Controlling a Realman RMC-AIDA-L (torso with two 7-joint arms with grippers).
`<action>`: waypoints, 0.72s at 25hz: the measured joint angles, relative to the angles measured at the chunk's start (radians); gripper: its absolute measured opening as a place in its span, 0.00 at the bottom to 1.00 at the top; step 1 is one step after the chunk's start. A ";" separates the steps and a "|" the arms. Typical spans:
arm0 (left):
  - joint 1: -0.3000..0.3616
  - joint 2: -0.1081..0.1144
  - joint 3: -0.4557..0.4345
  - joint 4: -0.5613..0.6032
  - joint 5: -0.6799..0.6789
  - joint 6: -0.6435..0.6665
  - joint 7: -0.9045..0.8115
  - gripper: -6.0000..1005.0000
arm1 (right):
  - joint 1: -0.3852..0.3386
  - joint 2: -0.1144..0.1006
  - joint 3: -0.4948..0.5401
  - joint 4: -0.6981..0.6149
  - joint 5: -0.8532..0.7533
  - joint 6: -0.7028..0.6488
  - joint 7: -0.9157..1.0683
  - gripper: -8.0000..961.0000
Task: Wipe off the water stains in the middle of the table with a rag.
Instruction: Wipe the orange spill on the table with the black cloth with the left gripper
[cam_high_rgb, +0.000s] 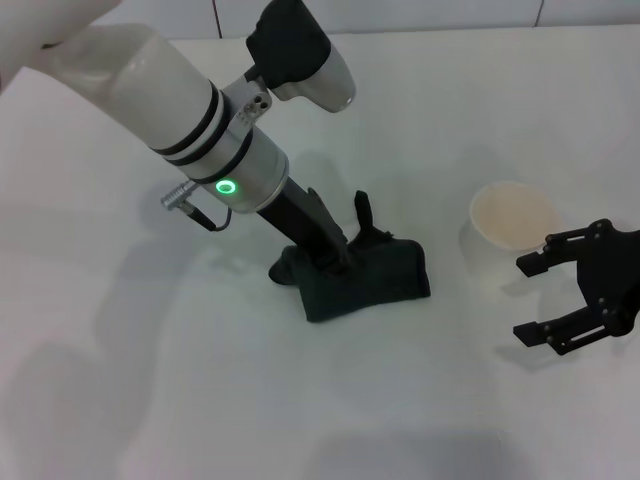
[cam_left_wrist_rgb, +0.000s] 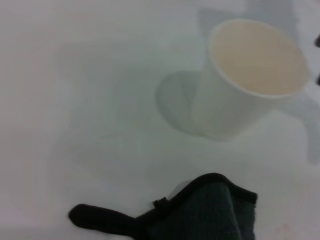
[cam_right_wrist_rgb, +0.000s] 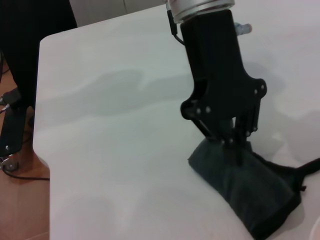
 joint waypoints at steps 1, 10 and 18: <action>0.001 0.001 0.000 0.000 0.003 -0.011 -0.008 0.09 | 0.000 0.000 0.000 0.001 0.000 0.000 0.000 0.88; 0.006 0.009 -0.010 -0.001 0.096 -0.116 -0.131 0.09 | -0.002 0.004 -0.007 0.005 0.001 0.007 0.000 0.88; 0.010 0.013 -0.010 0.025 0.099 -0.128 -0.148 0.09 | -0.001 0.004 -0.007 0.024 0.002 0.008 0.000 0.88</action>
